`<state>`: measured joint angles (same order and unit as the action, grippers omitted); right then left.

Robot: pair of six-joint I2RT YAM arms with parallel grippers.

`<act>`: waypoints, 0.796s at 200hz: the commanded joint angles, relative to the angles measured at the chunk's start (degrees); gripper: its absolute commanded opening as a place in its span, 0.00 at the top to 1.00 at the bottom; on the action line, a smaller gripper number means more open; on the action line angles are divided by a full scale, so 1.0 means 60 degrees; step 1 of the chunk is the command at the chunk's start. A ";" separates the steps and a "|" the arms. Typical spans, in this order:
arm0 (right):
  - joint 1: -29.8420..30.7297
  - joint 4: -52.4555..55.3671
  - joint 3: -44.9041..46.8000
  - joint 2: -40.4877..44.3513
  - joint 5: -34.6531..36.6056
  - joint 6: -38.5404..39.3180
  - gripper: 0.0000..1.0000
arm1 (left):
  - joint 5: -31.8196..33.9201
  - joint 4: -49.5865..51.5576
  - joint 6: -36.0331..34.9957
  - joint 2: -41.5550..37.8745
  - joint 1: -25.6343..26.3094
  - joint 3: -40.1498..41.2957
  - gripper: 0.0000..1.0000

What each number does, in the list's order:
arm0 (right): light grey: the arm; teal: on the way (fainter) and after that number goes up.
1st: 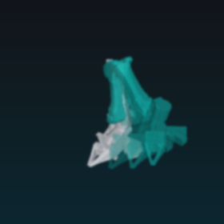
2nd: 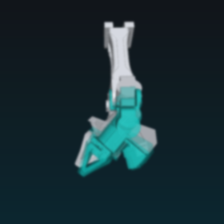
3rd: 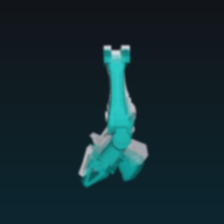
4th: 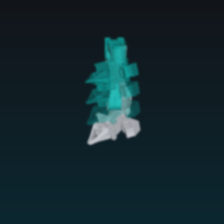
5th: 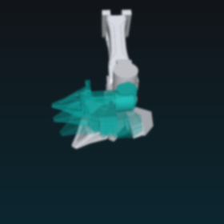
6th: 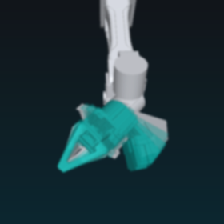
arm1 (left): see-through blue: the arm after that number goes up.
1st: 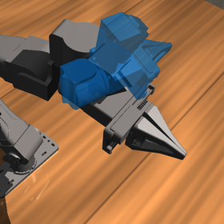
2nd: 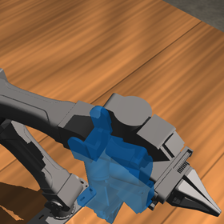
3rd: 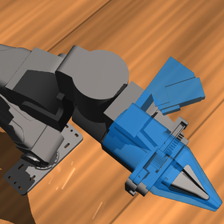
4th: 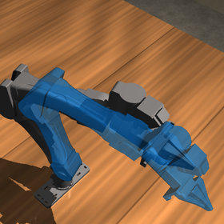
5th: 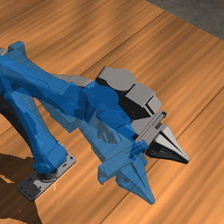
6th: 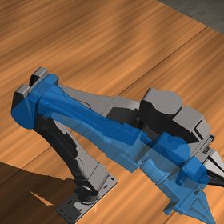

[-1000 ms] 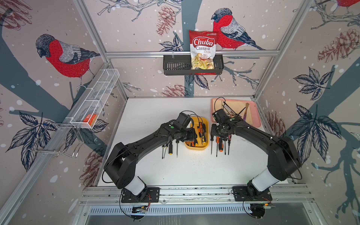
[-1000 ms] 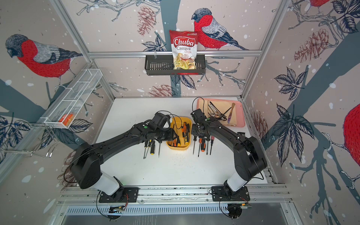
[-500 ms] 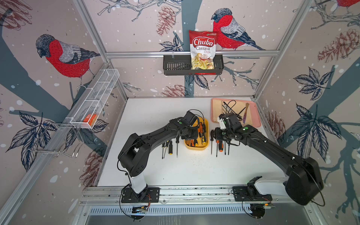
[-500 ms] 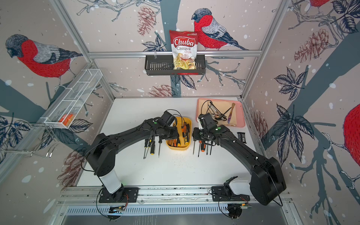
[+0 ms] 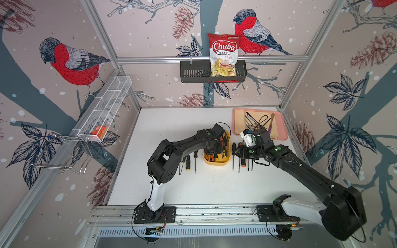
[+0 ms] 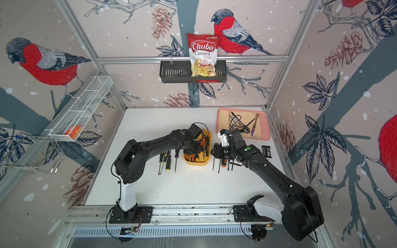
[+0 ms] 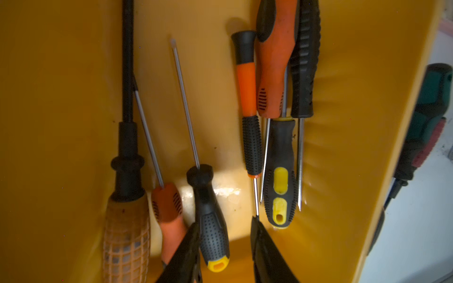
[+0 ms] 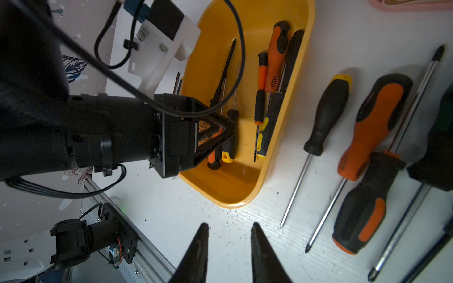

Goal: Take out the screwdriver from the storage box
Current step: Pick up the screwdriver from the storage box.

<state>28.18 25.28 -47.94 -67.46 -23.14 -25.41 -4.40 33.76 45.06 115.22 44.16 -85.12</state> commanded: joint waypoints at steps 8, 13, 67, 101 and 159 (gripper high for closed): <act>-0.0154 -0.0240 0.0038 0.0068 -0.0427 0.0250 0.69 | 0.0388 0.0350 0.0206 0.0289 0.0022 -0.0117 0.64; -0.0161 -0.0256 0.0049 0.0074 -0.0460 0.0242 0.69 | 0.0429 0.0359 0.0224 0.0340 0.0021 -0.0126 0.64; -0.0252 -0.0404 0.0133 0.0067 -0.0568 0.0176 0.69 | 0.0390 0.0319 0.0168 0.0715 0.0022 -0.0249 0.71; -0.0315 -0.0434 0.0190 0.0081 -0.0553 0.0094 0.69 | 0.0339 0.0391 -0.0008 0.0820 0.0022 -0.0366 0.81; -0.0342 -0.0549 0.0220 0.0197 -0.0421 -0.0184 0.69 | 0.0412 0.0758 -0.0493 0.0063 0.0022 -0.0615 0.86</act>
<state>26.20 23.88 -46.63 -66.67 -25.80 -25.50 -2.96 36.36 44.42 118.15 44.27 -87.85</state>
